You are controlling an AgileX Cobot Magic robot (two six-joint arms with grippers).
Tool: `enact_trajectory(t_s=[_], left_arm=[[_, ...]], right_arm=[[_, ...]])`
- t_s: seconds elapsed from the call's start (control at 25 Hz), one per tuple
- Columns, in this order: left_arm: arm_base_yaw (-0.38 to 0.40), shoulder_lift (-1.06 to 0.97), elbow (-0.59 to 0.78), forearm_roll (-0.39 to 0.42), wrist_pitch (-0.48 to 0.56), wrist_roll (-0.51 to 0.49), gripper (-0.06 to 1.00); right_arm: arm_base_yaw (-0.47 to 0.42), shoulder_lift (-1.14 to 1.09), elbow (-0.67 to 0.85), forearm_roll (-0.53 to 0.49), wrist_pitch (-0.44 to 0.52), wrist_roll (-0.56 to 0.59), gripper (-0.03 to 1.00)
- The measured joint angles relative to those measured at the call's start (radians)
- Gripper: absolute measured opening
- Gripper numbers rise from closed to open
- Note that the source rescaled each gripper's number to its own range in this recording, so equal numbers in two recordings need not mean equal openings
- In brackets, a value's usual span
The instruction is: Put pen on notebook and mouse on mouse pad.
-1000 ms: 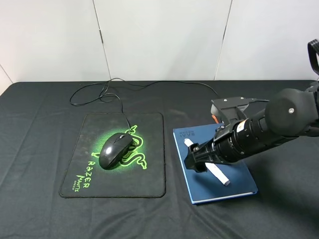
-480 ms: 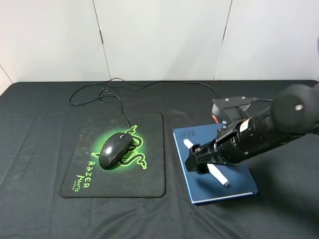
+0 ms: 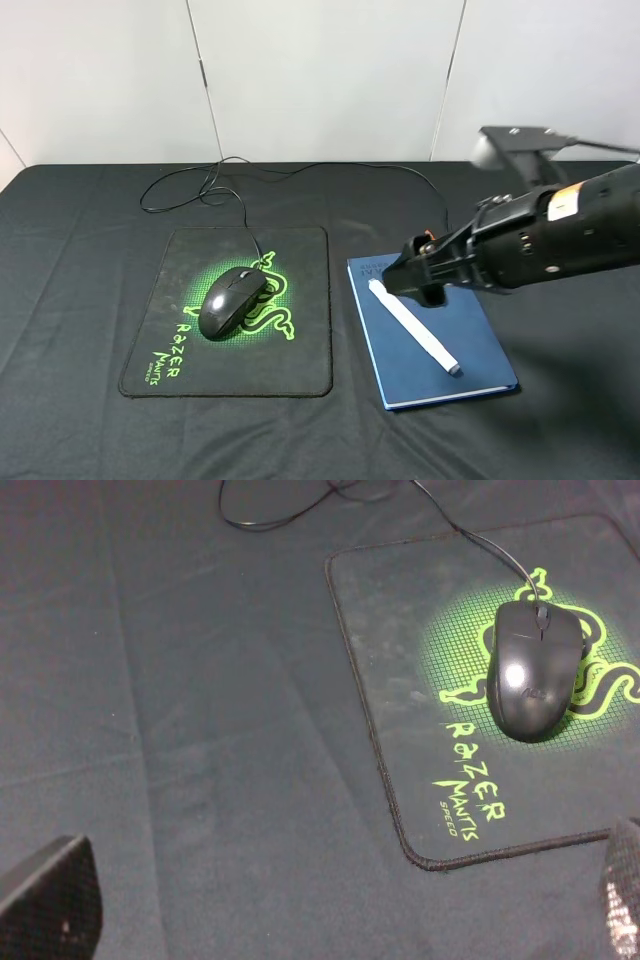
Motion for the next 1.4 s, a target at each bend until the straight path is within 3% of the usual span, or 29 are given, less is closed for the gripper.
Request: enact_trajectory(t_s=[0.16,0.36,0.48,0.8,1.04,1.4], left_arm=[[0.000,0.000,0.000,0.000,0.000,0.000,1.00],[0.000,0.000,0.000,0.000,0.000,0.000,1.00],[0.000,0.000,0.000,0.000,0.000,0.000,1.00],[0.000,0.000,0.000,0.000,0.000,0.000,1.00],[0.000,0.000,0.000,0.000,0.000,0.000,1.00],[0.000,0.000,0.000,0.000,0.000,0.000,1.00]], right_arm=[[0.000,-0.094,-0.010,-0.149,0.072,0.102,1.00],[0.000,-0.186,-0.139,-0.349,0.316,0.218,1.00],[0.000,-0.216,-0.211,-0.402,0.445,0.230,1.00],[0.000,-0.235,-0.255,-0.426,0.689,0.208,1.00],[0.000,-0.235,-0.255,-0.426,0.815,0.149,1.00],[0.000,-0.480,-0.255,-0.426,0.840,0.059,1.00]])
